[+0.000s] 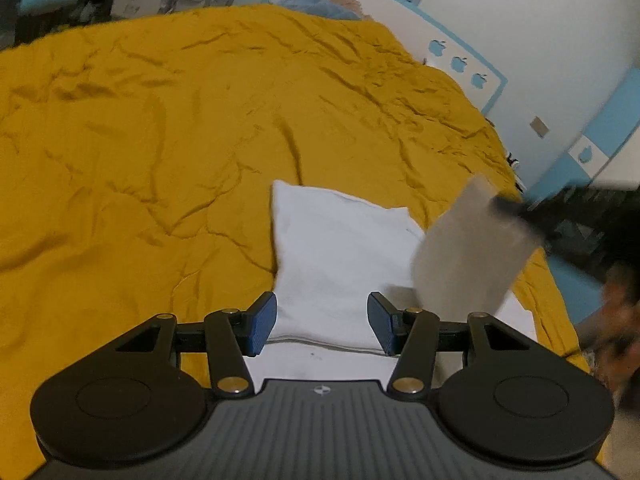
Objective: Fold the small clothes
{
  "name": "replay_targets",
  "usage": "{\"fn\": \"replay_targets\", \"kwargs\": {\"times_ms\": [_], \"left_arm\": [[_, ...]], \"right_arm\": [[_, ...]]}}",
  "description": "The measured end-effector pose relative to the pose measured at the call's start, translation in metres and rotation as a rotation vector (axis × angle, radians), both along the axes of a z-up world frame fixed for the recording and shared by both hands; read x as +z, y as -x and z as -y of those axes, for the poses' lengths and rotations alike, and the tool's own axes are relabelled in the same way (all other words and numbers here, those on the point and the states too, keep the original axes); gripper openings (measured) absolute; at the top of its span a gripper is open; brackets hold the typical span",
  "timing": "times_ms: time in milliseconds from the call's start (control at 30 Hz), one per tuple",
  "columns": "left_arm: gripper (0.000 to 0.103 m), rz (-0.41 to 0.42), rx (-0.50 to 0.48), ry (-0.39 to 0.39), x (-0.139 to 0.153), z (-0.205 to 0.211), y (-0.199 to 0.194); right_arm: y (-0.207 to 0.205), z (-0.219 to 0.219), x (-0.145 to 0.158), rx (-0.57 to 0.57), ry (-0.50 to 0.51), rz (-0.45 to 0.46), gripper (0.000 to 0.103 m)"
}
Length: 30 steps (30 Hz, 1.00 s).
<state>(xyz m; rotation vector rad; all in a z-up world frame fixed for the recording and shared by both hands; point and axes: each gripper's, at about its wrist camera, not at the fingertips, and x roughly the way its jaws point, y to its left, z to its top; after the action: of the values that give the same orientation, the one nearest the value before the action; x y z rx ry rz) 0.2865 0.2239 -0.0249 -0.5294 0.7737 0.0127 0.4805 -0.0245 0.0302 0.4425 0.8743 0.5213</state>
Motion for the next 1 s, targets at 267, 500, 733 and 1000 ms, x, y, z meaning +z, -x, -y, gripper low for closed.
{"fn": "replay_targets", "kwargs": {"times_ms": [267,500,733,1000], "left_arm": [[0.060,-0.013,0.012,0.061,-0.018,-0.015,-0.008],[0.059,-0.019,-0.004,0.107,-0.033,-0.017,-0.025],[0.049,-0.034,-0.049,0.090,-0.053,-0.010,-0.065],[0.047,0.088,-0.156,-0.216,-0.051,0.030,-0.073]], "right_arm": [[0.004,-0.066,-0.106,0.137,-0.048,-0.206,0.004],[0.008,-0.037,-0.103,0.161,-0.002,-0.123,0.022],[0.001,0.078,-0.100,-0.019,0.103,-0.074,0.024],[0.024,0.202,-0.104,-0.190,0.142,-0.076,0.029]]}}
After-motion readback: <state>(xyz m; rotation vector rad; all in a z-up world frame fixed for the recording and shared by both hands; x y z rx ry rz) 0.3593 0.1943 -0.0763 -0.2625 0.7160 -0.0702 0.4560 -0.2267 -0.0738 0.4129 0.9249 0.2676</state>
